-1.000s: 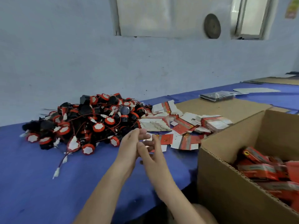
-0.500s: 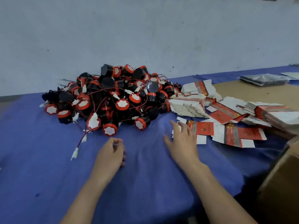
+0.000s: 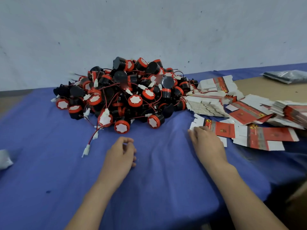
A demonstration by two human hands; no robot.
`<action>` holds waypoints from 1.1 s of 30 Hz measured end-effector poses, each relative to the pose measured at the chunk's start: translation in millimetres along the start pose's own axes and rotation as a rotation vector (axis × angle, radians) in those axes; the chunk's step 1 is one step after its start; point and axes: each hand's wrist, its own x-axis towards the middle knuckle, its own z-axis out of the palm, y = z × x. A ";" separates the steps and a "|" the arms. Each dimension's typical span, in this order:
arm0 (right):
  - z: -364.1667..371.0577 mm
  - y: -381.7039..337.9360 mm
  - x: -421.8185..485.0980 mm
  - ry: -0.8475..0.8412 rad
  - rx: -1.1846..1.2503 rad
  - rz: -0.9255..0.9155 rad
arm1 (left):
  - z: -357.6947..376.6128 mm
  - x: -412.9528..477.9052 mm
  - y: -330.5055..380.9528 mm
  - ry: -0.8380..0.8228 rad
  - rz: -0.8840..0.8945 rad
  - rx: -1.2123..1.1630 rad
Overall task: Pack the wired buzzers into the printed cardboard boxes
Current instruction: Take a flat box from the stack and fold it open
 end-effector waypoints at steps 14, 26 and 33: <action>-31.9 -6.5 -2.1 0.327 0.615 -0.070 | 5.9 -1.6 4.1 0.027 0.045 0.073; -54.2 -54.6 -20.2 -0.295 1.748 0.240 | 23.0 -17.1 32.4 -0.033 0.160 -0.176; -43.8 -70.3 -29.7 -0.254 1.650 0.291 | 29.6 -21.7 35.2 -0.096 0.188 -0.185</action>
